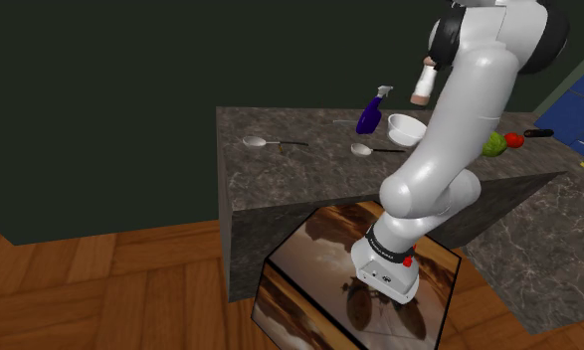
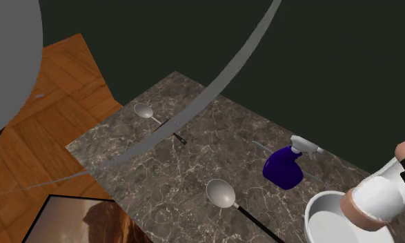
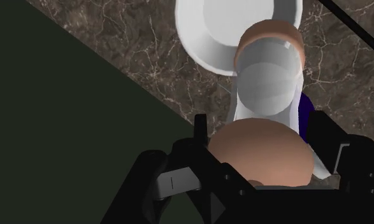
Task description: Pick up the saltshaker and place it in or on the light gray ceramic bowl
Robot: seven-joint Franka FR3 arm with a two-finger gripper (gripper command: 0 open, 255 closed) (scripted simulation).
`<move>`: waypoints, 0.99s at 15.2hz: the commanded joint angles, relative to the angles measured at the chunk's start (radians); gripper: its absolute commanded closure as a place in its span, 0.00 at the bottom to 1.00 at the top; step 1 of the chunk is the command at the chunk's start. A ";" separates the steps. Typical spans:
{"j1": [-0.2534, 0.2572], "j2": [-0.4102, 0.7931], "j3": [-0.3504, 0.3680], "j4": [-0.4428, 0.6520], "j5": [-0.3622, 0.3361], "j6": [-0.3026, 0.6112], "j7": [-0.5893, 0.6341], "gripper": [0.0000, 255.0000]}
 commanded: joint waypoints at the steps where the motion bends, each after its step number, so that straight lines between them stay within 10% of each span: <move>1: -0.076 0.065 0.000 0.084 0.061 -0.043 -0.060 1.00; 3: -0.197 0.166 0.012 0.229 0.143 -0.114 -0.121 1.00; 15: -0.132 0.127 0.013 0.008 0.121 0.069 -0.140 1.00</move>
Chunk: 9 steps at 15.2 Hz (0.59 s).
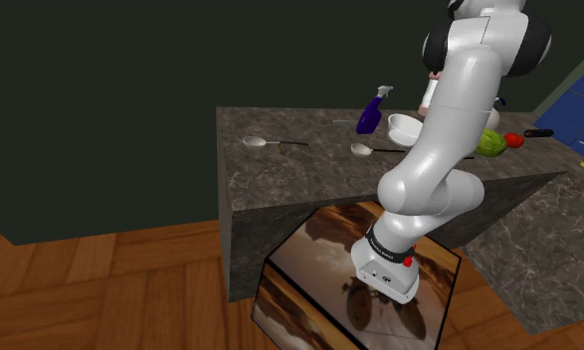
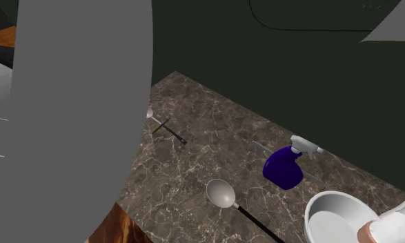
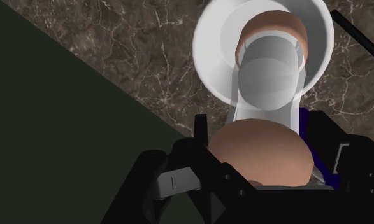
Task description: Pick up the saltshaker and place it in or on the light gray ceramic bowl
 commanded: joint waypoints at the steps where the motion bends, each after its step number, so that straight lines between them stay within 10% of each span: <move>1: 0.009 -0.005 0.000 -0.034 -0.001 0.030 -0.004 1.00; 9: 0.026 -0.001 0.007 -0.139 0.011 0.133 -0.024 1.00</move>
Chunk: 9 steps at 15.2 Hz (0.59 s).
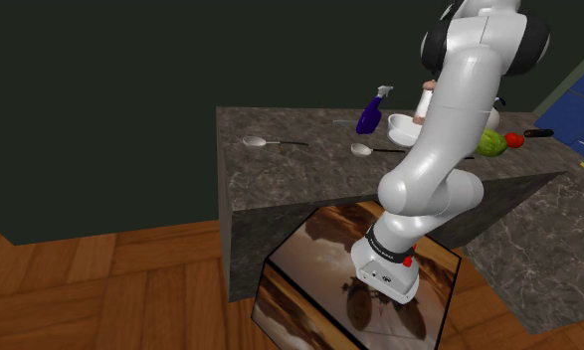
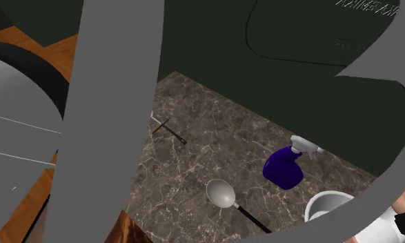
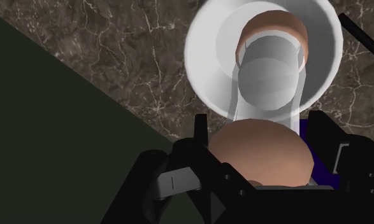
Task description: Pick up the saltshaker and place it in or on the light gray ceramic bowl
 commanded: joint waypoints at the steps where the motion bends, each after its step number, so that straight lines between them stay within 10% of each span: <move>1: -0.002 0.007 0.004 -0.022 0.009 0.027 -0.010 1.00; 9: 0.001 0.017 0.011 -0.068 0.022 0.078 -0.023 1.00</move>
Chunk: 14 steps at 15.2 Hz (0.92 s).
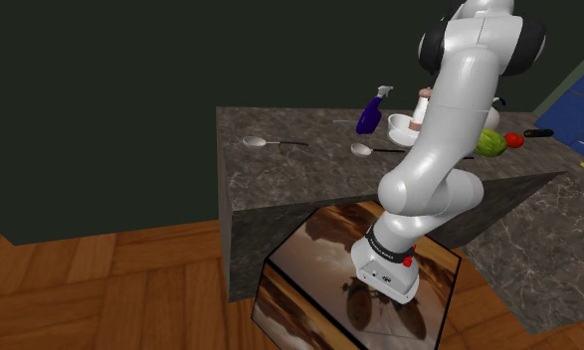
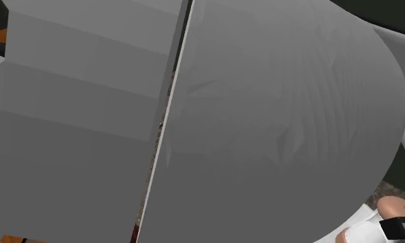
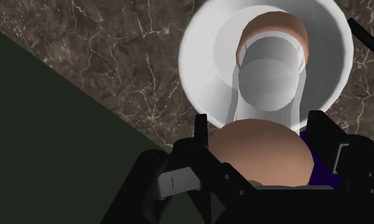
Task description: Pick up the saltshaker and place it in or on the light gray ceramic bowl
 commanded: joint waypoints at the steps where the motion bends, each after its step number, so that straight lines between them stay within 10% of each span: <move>1: 0.000 0.000 0.000 -0.001 0.000 0.001 -0.001 1.00; 4: 0.000 0.000 0.000 -0.001 0.000 0.001 -0.001 1.00; 5: 0.000 0.000 0.000 -0.001 0.000 0.001 -0.001 0.00; 14: 0.017 -0.056 -0.027 0.054 -0.049 -0.093 0.030 0.00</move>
